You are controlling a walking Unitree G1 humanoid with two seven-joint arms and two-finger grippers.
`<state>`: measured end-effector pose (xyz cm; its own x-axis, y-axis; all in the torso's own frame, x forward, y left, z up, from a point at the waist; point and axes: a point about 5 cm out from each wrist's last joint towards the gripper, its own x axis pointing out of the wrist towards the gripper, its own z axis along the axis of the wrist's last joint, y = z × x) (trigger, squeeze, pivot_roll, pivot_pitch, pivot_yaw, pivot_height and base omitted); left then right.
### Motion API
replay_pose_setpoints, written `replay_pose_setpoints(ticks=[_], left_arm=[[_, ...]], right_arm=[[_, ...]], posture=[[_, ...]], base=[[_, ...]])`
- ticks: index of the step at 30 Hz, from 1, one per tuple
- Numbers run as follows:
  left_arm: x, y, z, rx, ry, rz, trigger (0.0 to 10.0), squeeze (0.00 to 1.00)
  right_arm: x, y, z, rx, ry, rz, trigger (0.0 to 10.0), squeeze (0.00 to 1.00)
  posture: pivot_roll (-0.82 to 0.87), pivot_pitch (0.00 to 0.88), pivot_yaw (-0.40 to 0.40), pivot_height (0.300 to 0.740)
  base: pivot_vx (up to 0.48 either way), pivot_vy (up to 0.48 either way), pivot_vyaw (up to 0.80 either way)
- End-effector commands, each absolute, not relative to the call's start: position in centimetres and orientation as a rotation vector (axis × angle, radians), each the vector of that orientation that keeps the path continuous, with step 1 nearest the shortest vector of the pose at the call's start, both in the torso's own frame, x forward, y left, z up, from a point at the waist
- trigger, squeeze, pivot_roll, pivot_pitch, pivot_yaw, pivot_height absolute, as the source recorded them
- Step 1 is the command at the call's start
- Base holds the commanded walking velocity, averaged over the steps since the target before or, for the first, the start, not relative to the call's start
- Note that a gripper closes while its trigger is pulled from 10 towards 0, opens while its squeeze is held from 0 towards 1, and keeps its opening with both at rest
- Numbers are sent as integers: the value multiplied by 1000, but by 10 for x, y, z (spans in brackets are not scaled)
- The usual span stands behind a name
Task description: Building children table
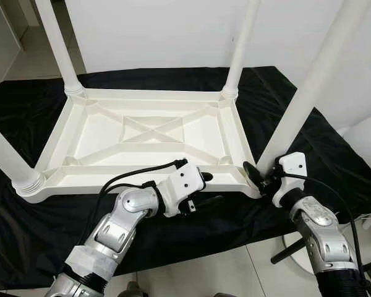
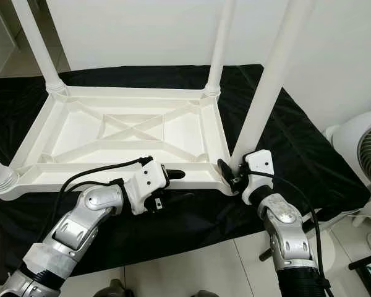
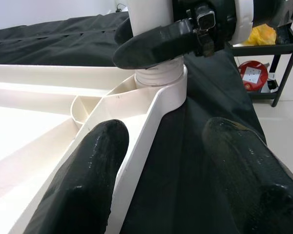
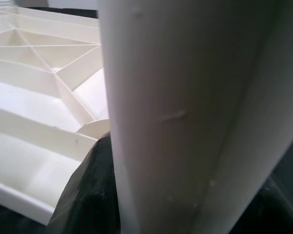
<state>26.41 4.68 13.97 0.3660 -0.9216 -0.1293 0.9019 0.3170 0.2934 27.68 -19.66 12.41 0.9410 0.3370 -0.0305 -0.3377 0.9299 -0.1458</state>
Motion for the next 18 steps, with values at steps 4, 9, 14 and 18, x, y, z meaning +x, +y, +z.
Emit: replay_pose_setpoints(ticks=[4,9,14,18], left_arm=[[266,46,140,366,-69,-1197,10000,0],[265,46,140,357,-64,-1201,10000,0],[263,45,139,355,-62,-1205,10000,0],[263,45,139,355,-61,-1206,10000,0]], right_arm=[[275,-194,114,-187,73,262,10000,0],[272,-184,116,-101,63,140,10000,0],[268,-179,114,-60,59,-6,10000,0],[265,-176,113,-42,59,-100,10000,0]], posture=[[18,0,-15,740],[12,1,-16,740],[9,7,-21,740],[9,8,-28,740]], base=[[0,0,0],[0,0,0],[0,0,0],[0,0,0]])
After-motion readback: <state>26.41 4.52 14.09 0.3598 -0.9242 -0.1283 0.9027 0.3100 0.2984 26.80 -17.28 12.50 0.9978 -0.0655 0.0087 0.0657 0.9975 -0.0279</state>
